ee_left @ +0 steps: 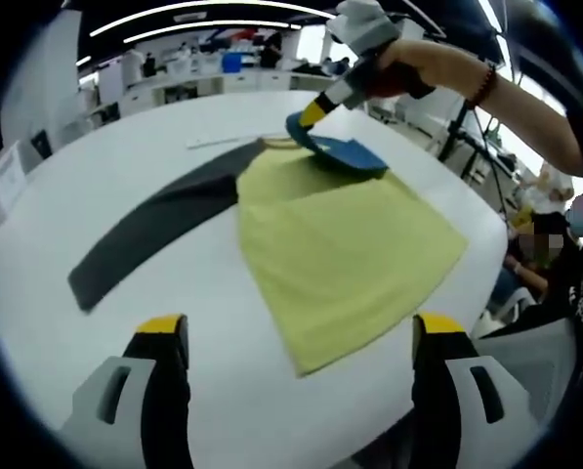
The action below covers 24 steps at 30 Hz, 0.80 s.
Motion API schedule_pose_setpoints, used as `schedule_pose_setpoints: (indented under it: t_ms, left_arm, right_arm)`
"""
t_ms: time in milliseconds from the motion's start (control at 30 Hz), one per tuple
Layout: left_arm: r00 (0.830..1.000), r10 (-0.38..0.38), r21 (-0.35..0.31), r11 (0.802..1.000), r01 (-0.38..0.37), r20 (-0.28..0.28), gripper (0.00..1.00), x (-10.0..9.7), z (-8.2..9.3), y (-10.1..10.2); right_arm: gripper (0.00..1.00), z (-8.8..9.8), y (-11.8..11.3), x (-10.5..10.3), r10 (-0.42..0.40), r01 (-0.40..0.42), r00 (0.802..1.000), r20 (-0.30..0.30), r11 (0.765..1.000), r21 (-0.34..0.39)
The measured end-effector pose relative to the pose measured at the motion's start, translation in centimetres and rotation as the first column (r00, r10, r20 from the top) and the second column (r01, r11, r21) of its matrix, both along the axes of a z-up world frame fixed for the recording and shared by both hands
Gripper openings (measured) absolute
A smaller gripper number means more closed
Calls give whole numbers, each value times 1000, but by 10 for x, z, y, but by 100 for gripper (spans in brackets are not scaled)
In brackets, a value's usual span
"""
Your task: Fold the garment on the visible template until the final outline fits inside the template.
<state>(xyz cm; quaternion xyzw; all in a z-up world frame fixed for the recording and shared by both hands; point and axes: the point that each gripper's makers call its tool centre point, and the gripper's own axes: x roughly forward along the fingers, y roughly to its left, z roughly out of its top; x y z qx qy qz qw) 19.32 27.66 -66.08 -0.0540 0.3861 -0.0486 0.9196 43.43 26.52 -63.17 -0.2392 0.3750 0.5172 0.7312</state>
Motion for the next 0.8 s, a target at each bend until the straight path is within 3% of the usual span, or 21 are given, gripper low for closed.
schedule_pose_setpoints:
  t_ms: [500, 800]
  left_arm:
    - [1000, 0, -13, 1000, 0, -9, 90, -1, -6, -2]
    - [1000, 2, -16, 1000, -2, -13, 90, -2, -8, -2]
  right_arm:
    - [0, -17, 11, -24, 62, -62, 998, -1, 997, -34]
    - [0, -43, 11, -28, 72, -72, 997, -11, 994, -77]
